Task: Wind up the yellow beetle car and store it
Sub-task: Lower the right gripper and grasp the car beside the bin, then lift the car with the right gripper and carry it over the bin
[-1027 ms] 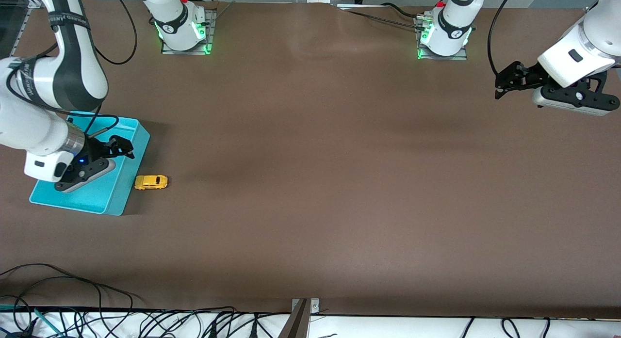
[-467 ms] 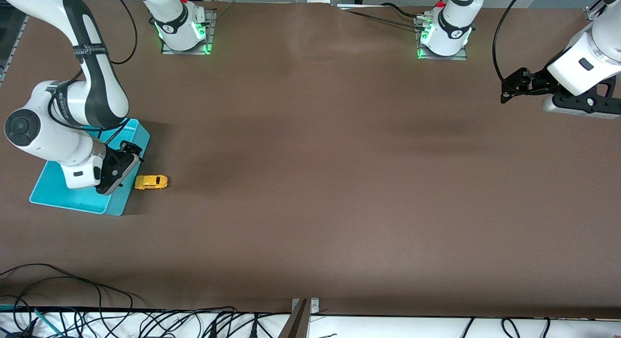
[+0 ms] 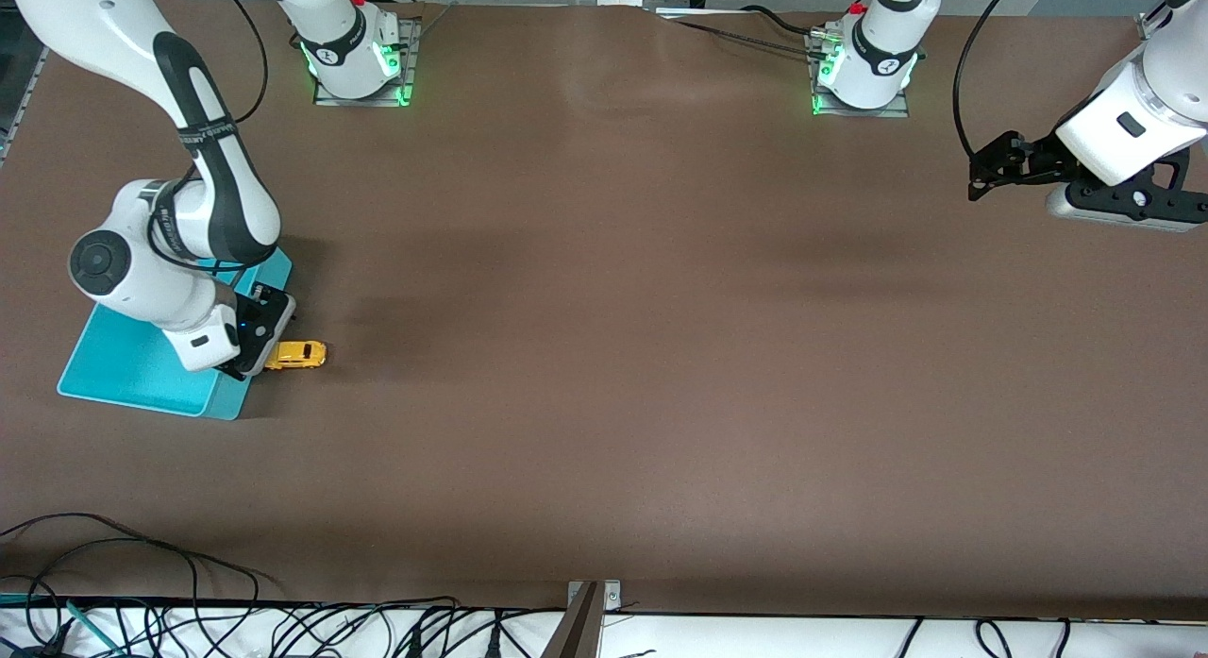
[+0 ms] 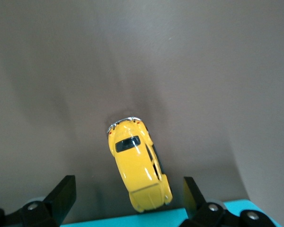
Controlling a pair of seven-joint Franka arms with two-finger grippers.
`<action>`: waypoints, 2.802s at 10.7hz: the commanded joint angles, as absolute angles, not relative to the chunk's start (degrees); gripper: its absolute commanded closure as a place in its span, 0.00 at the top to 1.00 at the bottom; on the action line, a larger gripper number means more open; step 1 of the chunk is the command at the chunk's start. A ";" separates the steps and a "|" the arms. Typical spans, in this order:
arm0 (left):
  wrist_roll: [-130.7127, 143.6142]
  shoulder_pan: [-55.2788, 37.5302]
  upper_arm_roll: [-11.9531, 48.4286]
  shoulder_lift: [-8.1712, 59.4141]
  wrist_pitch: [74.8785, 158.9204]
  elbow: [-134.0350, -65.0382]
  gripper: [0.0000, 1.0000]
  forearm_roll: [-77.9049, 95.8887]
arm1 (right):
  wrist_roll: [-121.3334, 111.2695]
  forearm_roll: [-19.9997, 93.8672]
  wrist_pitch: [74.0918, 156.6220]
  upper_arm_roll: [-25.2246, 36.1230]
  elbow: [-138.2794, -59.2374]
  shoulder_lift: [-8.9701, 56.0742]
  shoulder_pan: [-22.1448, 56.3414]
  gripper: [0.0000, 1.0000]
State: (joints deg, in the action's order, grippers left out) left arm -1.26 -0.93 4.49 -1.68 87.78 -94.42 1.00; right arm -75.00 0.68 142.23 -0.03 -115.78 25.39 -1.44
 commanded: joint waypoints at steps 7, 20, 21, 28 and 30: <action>-0.26 -1.14 4.57 -0.79 86.84 -92.37 1.00 2.02 | -80.33 -0.09 155.39 -3.08 -122.70 27.77 -3.16 0.78; -0.62 -1.05 4.48 -0.79 86.75 -92.37 1.00 2.02 | -82.53 -0.09 133.97 -5.18 -116.55 16.80 -3.34 0.00; -0.70 -1.05 4.48 -0.79 86.75 -92.37 1.00 2.02 | -82.88 -0.09 132.12 -5.19 -116.19 15.57 -3.25 0.00; -0.70 -0.97 4.48 -0.79 86.66 -92.37 1.00 2.02 | -109.56 -0.35 125.25 -5.10 -116.63 10.98 -15.18 0.00; -0.70 -0.97 4.48 -0.79 86.66 -92.37 1.00 2.02 | -116.08 -0.79 125.33 -5.10 -117.24 11.60 -19.23 0.00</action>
State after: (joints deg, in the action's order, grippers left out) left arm -1.14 -0.97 4.55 -1.66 87.78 -94.23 1.04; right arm -112.16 0.45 126.19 -4.22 -116.32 12.21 -16.54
